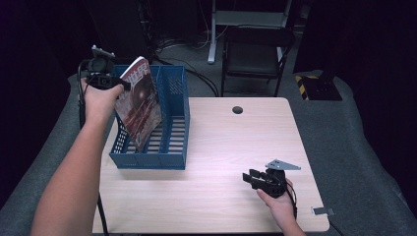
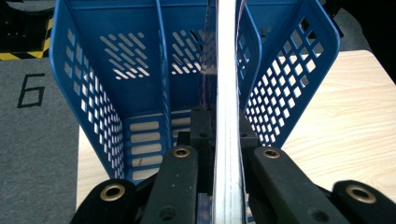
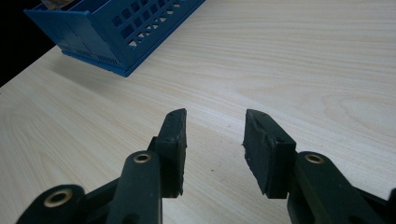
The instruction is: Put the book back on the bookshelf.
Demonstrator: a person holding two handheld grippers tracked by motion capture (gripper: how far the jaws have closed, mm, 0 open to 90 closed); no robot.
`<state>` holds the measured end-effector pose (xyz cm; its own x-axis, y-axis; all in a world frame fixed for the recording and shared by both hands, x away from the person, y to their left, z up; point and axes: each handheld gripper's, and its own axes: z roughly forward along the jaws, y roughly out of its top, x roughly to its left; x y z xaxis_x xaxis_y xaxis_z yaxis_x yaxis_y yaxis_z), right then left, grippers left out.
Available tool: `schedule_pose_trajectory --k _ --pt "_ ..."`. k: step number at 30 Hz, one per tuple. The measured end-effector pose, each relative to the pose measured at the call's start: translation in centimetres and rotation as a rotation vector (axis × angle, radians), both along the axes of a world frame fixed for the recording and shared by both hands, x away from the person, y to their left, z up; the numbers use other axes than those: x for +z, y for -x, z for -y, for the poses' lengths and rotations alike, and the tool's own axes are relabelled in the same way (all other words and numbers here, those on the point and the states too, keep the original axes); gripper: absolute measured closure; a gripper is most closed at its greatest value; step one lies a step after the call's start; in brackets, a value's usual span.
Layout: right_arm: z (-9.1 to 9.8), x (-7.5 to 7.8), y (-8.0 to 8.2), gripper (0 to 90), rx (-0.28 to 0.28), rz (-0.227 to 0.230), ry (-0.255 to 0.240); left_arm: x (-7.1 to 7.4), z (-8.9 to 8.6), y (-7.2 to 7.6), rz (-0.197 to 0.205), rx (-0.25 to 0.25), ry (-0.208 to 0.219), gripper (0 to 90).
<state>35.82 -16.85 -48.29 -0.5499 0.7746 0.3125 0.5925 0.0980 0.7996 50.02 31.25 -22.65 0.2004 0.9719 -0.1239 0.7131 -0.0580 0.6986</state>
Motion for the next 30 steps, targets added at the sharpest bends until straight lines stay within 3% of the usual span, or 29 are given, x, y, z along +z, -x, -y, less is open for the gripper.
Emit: schedule_pose_trajectory --k 30 --pt "0.0 0.0 0.0 59.0 0.002 0.005 0.001 -4.0 0.0 -0.7 -0.037 0.011 0.003 83.8"
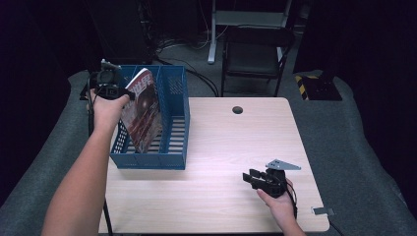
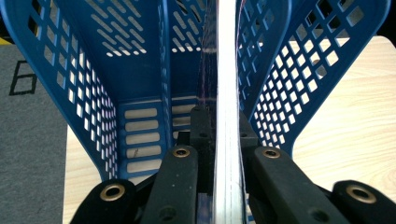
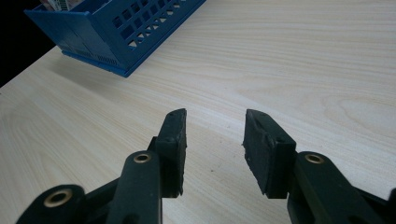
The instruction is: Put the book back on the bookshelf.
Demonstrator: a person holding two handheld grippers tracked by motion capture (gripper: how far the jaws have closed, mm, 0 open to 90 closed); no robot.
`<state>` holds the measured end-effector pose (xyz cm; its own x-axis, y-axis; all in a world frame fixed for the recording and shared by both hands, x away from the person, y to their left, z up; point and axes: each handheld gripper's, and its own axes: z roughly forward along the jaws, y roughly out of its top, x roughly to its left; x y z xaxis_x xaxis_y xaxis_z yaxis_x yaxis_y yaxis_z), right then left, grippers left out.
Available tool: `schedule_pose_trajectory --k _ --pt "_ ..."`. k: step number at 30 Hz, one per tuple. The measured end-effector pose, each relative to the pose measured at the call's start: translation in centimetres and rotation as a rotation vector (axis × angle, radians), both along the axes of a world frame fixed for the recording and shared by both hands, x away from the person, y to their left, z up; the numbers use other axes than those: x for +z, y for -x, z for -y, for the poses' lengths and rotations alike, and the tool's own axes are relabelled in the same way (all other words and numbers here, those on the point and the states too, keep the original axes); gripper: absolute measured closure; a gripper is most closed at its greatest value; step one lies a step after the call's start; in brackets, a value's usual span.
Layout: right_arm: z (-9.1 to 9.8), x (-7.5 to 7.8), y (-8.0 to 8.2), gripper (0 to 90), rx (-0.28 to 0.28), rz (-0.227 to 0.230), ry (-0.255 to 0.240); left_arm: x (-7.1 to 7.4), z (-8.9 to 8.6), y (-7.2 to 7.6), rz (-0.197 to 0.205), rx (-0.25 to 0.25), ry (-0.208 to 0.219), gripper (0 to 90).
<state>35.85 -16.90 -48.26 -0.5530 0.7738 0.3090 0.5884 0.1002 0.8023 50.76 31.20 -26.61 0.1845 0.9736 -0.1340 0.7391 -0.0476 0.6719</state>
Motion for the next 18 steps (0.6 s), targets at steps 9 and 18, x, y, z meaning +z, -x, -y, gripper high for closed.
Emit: schedule_pose_trajectory --k 9,18 --pt "0.0 0.0 0.0 59.0 0.004 -0.001 0.005 -0.9 -0.1 -0.2 -0.01 -0.004 -0.004 83.8" --pt "0.0 0.0 0.0 59.0 0.0 -0.002 0.001 -1.8 0.0 -0.3 -0.016 -0.009 -0.003 83.8"
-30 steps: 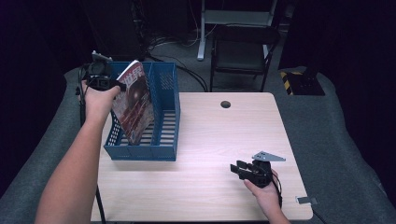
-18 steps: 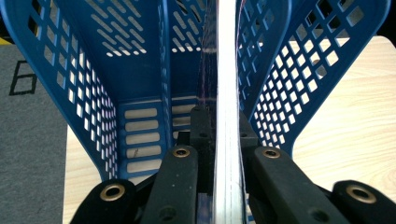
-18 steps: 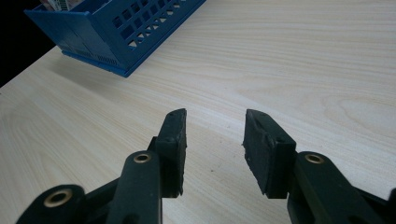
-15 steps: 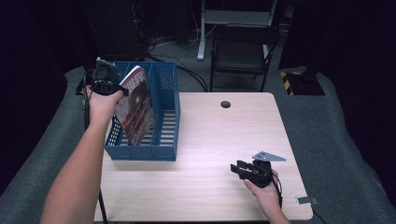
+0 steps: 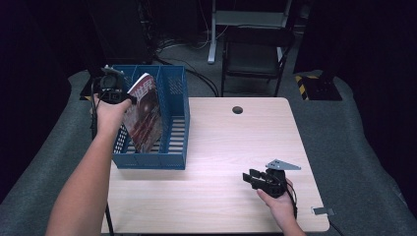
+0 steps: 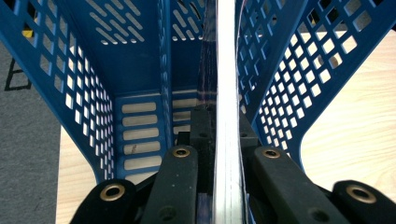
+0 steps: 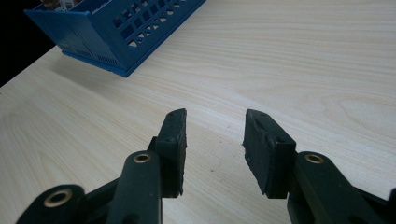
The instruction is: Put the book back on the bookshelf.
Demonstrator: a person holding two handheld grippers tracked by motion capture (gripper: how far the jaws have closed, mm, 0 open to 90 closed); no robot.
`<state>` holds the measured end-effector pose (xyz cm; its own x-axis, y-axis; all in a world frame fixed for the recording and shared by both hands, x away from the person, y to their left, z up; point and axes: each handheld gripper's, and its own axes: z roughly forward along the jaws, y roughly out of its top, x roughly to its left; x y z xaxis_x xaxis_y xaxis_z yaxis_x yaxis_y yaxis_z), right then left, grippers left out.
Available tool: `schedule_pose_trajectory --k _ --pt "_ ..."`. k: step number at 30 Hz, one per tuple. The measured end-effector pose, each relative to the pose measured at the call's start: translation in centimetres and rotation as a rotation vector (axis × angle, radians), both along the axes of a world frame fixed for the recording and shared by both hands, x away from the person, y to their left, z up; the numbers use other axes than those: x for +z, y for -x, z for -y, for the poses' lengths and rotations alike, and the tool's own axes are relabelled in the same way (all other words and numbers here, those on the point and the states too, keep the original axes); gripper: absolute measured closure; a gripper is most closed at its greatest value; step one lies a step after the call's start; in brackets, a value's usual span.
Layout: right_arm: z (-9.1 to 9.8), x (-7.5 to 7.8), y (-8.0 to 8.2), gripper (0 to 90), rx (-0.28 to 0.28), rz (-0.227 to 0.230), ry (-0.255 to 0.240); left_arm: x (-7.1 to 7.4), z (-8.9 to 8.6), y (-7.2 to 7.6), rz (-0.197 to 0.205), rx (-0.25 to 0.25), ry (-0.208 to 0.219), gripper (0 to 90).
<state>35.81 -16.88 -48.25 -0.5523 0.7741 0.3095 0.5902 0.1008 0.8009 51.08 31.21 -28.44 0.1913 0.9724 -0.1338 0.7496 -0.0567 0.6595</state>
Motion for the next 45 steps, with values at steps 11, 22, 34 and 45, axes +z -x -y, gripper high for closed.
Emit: schedule_pose_trajectory --k 11,22,34,45 --pt "0.0 0.0 0.0 59.0 0.002 -0.001 0.005 -0.7 0.2 -0.1 0.002 -0.009 -0.012 83.8" --pt "0.0 0.0 0.0 58.9 0.002 0.0 0.004 -0.9 0.3 0.0 0.004 -0.01 -0.032 83.5" --pt "0.0 0.0 0.0 58.8 0.004 0.004 0.003 -1.3 -0.4 0.6 -0.009 -0.031 -0.021 82.5" --pt "0.0 0.0 0.1 58.6 -0.003 -0.005 0.0 -1.0 0.0 1.6 0.021 -0.051 -0.036 75.8"
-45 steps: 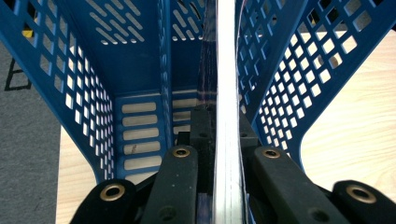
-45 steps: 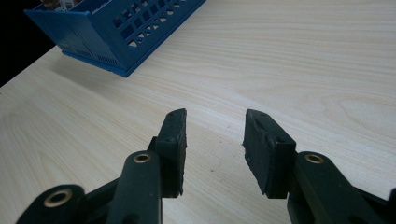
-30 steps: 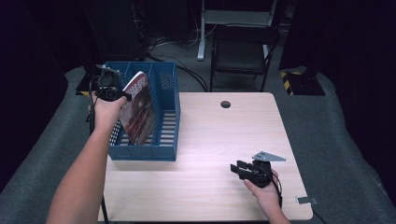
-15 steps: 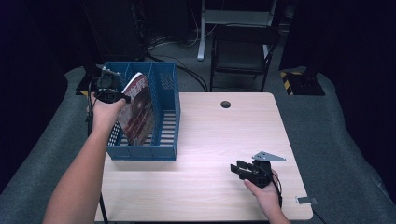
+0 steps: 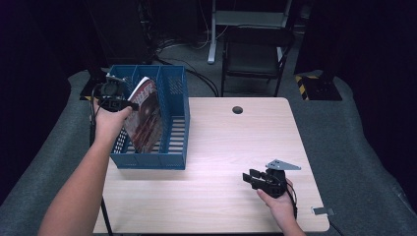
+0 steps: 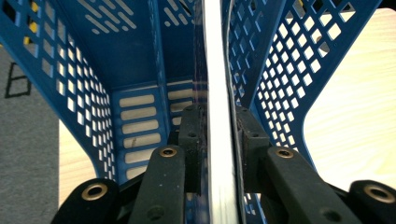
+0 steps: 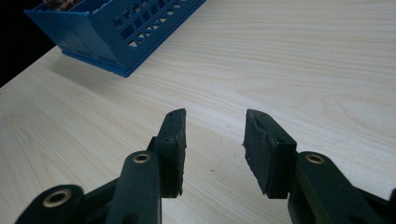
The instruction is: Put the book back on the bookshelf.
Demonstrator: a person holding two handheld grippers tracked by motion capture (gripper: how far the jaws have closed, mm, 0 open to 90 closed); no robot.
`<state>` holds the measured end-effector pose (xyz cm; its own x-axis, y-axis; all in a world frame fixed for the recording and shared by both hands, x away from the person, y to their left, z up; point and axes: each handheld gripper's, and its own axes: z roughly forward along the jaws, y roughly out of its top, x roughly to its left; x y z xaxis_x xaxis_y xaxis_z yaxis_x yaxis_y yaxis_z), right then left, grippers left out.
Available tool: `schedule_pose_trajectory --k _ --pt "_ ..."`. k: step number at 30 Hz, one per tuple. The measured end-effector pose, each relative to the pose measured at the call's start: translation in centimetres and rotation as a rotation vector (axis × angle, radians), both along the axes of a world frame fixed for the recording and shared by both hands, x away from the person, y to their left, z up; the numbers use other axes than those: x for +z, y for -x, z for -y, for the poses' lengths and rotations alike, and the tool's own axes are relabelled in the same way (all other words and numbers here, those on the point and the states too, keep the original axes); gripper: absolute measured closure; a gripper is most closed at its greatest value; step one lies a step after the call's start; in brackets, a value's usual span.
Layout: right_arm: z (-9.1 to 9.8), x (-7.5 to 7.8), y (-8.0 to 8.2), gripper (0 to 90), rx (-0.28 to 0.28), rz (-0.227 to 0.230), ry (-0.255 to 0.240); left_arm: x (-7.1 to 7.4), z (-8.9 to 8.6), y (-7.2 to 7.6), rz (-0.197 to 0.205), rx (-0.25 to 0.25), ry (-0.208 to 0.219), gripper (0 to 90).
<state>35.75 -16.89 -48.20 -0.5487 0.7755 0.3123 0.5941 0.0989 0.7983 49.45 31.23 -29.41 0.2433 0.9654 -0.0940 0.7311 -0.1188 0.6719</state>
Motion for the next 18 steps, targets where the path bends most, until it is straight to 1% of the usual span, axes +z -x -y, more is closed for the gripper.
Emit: schedule_pose_trajectory --k 2,5,6,8,11,13,14,15,18 --pt "0.0 0.0 0.0 58.6 -0.002 0.003 -0.003 0.0 -0.2 0.3 0.006 -0.001 0.006 75.8" --pt "0.0 0.0 0.0 58.6 -0.003 0.003 -0.002 0.1 -0.5 0.6 -0.002 -0.004 -0.001 76.4" --pt "0.0 0.0 0.0 58.6 -0.001 0.0 -0.001 0.1 -0.6 0.7 -0.003 -0.012 -0.008 76.7" --pt "0.0 0.0 0.0 58.6 0.002 0.003 0.0 0.3 -0.7 1.0 -0.015 -0.018 -0.011 77.1" --pt "0.0 0.0 0.0 58.6 0.001 0.001 0.0 0.6 -0.9 1.4 -0.014 -0.029 -0.022 78.1" --pt "-0.1 0.0 0.0 58.6 0.001 0.0 0.002 0.7 -1.0 1.6 -0.009 -0.03 -0.007 78.2" --pt "-0.1 0.0 0.0 58.5 0.0 -0.001 0.003 0.6 -1.1 1.7 -0.014 -0.035 0.008 78.3" --pt "-0.1 -0.1 0.0 58.5 0.001 0.0 0.006 0.7 -1.2 1.8 -0.029 -0.042 0.009 78.3" --pt "-0.2 -0.1 0.0 58.5 0.005 0.005 0.007 0.7 -1.2 2.0 -0.026 -0.038 0.006 78.9"
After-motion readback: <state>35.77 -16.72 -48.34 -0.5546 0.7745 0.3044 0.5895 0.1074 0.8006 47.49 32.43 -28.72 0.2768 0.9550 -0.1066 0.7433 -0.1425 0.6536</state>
